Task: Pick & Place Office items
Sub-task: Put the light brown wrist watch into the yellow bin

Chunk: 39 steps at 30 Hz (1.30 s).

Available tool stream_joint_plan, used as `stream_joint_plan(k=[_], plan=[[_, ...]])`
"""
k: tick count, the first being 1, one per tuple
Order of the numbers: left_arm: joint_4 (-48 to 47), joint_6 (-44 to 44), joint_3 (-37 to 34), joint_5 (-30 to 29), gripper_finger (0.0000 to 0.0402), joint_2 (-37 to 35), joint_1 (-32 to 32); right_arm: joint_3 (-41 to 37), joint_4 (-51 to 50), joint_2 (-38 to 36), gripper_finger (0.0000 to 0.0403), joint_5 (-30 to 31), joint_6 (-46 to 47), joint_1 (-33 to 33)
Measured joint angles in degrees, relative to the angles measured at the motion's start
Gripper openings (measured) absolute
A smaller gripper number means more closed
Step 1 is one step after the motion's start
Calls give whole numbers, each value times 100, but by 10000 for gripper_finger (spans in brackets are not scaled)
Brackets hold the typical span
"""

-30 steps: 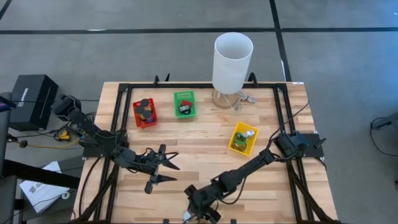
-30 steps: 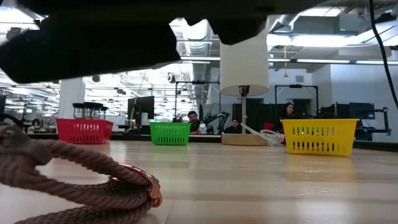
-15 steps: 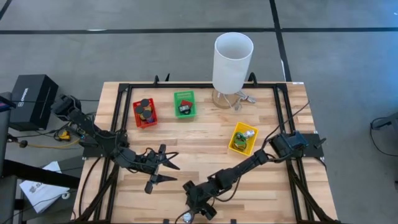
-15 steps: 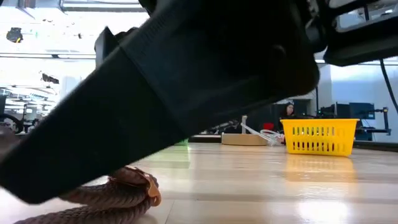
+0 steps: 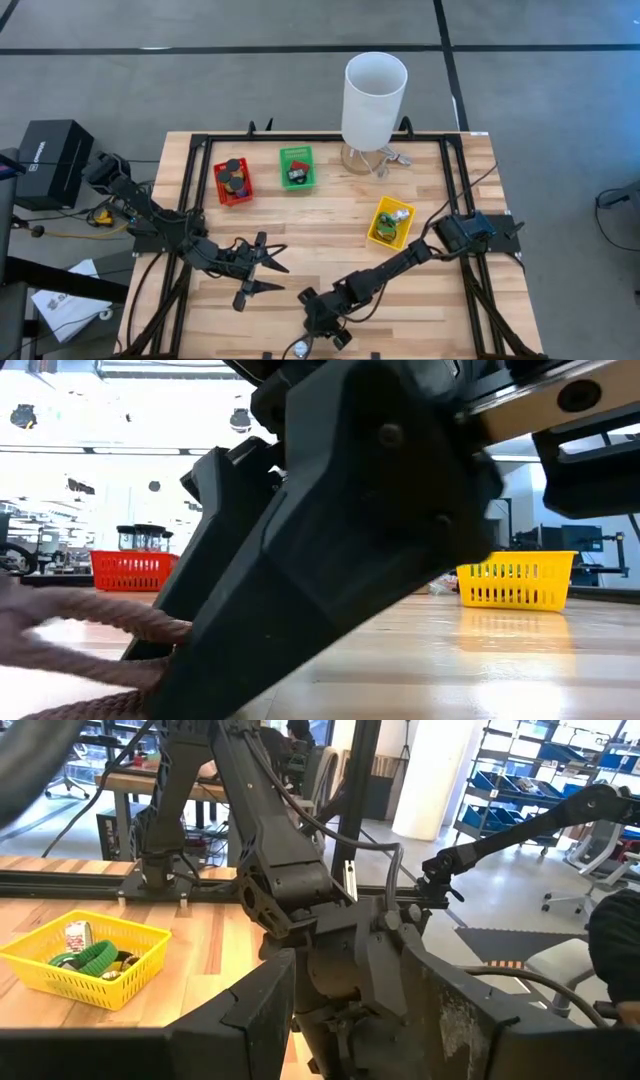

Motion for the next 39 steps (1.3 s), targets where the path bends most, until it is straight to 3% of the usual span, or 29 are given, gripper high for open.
stream_joint_plan(k=[3, 22, 39], plan=[[0, -1, -2, 0, 176, 0, 0, -2, -7, -4, 97, -27, 109, -34], [-1, -13, -2, 2, 176, 0, 0, -23, -682, -246, 96, 12, 383, 7], [-2, -16, -4, 7, 176, 0, 0, -17, -2954, -2046, 102, 1799, 513, 62]])
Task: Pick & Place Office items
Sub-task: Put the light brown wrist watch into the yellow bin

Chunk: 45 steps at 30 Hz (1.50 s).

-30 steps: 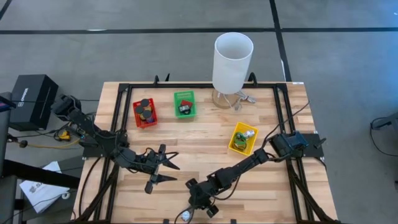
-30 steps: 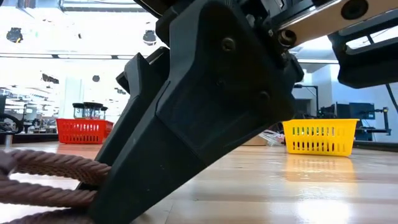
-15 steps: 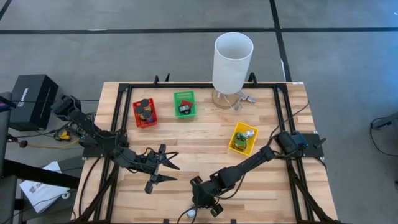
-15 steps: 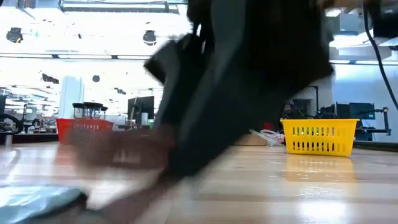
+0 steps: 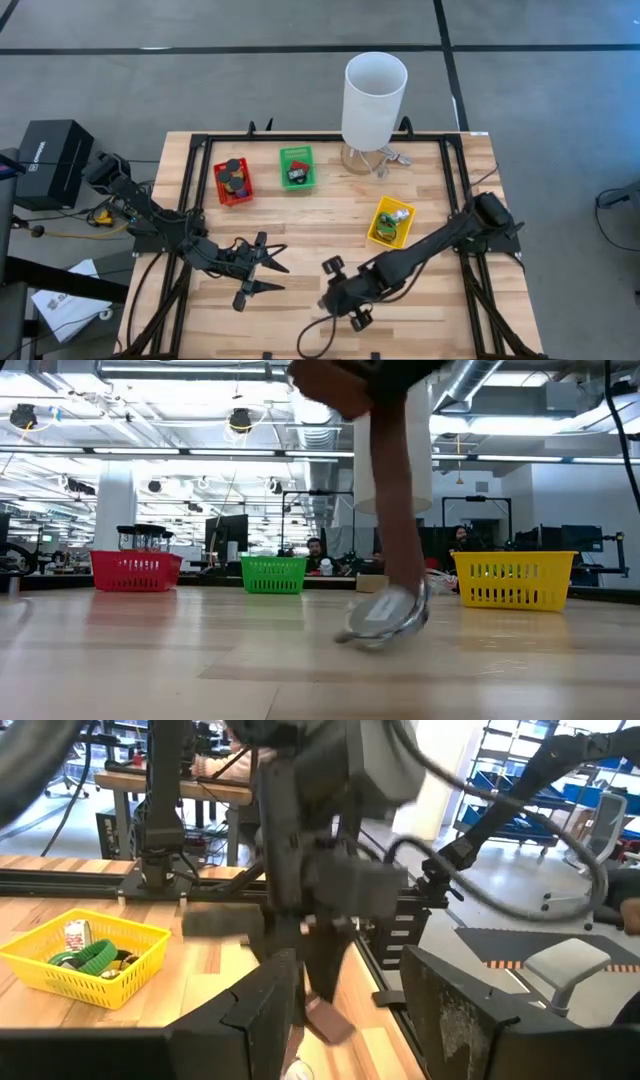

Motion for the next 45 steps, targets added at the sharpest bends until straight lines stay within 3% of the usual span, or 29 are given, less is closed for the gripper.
stream_joint_plan(k=[20, 27, 38, 45], plan=[[-2, -1, 0, 0, 176, 2, 0, 5, -2138, -1122, 102, 2031, 412, 99], [-2, -1, 0, 0, 176, 2, 0, 5, -3266, -1599, 102, 2575, 1289, 94], [-2, -1, 0, 0, 176, 2, 0, 7, -4878, -1886, 102, 2609, 2892, -96], [-2, -3, 0, 0, 176, 1, 0, 7, -4805, -1869, 102, 2542, 3102, -102]])
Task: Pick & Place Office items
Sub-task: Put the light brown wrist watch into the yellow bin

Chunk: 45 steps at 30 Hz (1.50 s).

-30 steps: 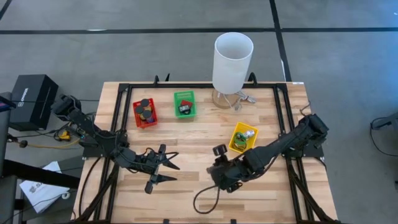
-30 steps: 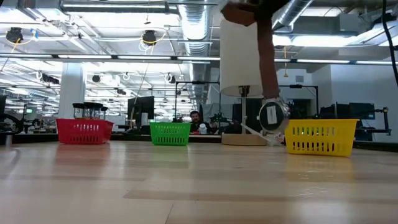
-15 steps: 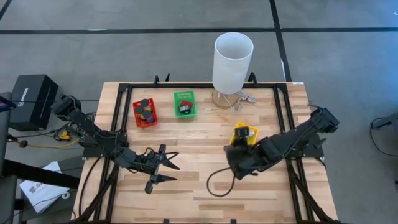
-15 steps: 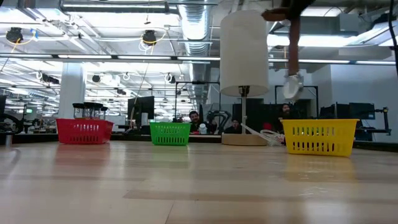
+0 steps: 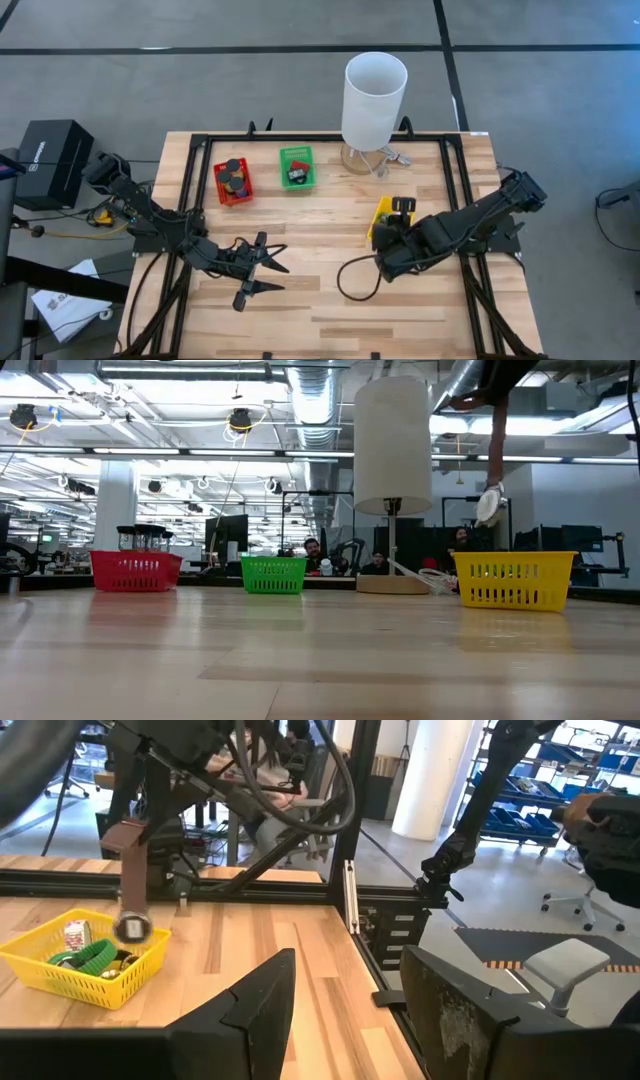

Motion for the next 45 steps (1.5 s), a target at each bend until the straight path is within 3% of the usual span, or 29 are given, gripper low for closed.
stream_joint_plan(k=[9, 24, 45], plan=[[2, -146, 0, 0, 176, 0, 0, -81, -31, -2, 103, 28, 218, -31], [2, -151, 0, 0, 176, 0, 0, -1427, 18, 4, 103, -158, 796, -235], [0, -151, 0, -1, 176, 0, 0, -2378, 1102, 4, 103, -327, 689, -596]])
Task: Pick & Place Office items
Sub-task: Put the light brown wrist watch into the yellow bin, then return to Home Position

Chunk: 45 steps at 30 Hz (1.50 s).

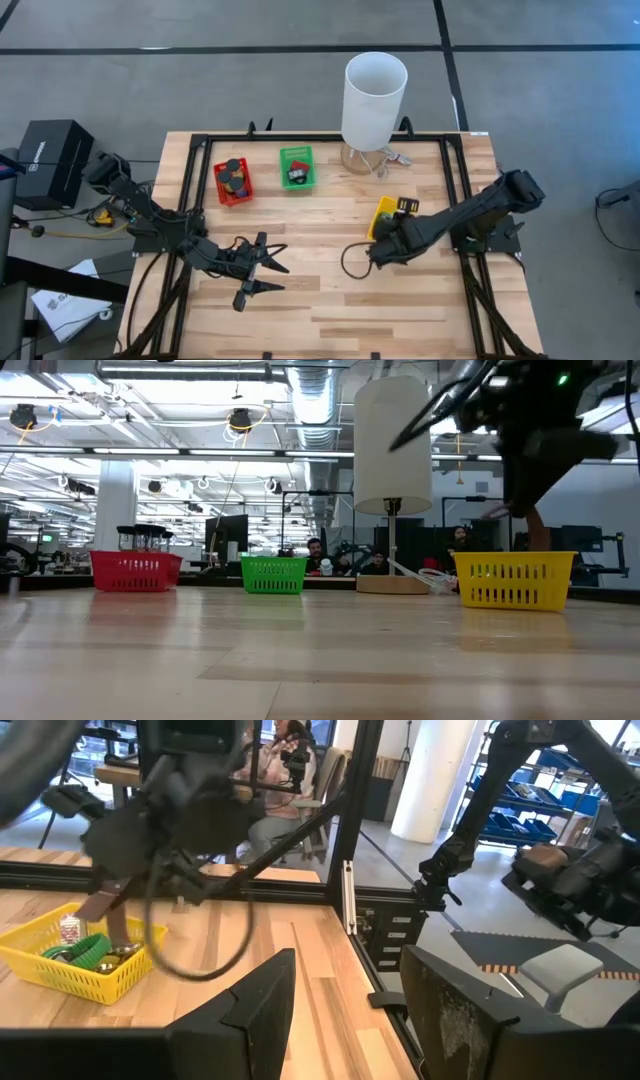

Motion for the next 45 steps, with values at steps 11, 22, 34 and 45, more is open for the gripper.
stream_joint_plan(k=[11, 22, 34, 45], plan=[[2, 0, 0, 1, 176, -1, -2, -236, 489, 0, 103, -4, -89, -668], [2, -44, 0, 1, 176, -1, -2, -236, 516, 0, 103, -602, -42, -1034], [2, -44, 0, 1, 176, 0, -2, -236, 555, 0, 151, -668, 67, -1203], [2, -43, 0, 0, 176, 0, -2, -234, 716, 0, 240, -651, 58, -1276]])
